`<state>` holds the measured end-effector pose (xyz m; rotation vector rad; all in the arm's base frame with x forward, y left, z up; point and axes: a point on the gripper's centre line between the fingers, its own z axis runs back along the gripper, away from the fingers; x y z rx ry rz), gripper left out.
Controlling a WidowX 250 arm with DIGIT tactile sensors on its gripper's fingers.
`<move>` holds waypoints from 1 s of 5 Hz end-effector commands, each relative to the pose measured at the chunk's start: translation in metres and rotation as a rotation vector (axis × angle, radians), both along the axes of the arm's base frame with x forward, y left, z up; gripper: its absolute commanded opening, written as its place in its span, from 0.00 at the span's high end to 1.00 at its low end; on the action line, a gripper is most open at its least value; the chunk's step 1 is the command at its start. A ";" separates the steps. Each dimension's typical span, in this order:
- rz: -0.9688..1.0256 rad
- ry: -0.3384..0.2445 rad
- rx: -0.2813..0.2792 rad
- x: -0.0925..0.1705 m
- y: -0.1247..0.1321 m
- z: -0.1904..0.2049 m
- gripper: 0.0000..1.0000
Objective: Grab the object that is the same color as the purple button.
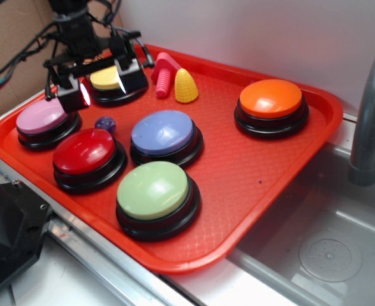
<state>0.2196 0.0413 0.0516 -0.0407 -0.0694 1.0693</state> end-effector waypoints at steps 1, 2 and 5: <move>-0.037 0.032 0.005 -0.003 0.007 -0.009 0.00; -0.033 0.054 0.011 -0.011 0.007 -0.016 0.00; -0.034 0.057 0.004 -0.013 0.009 -0.031 0.38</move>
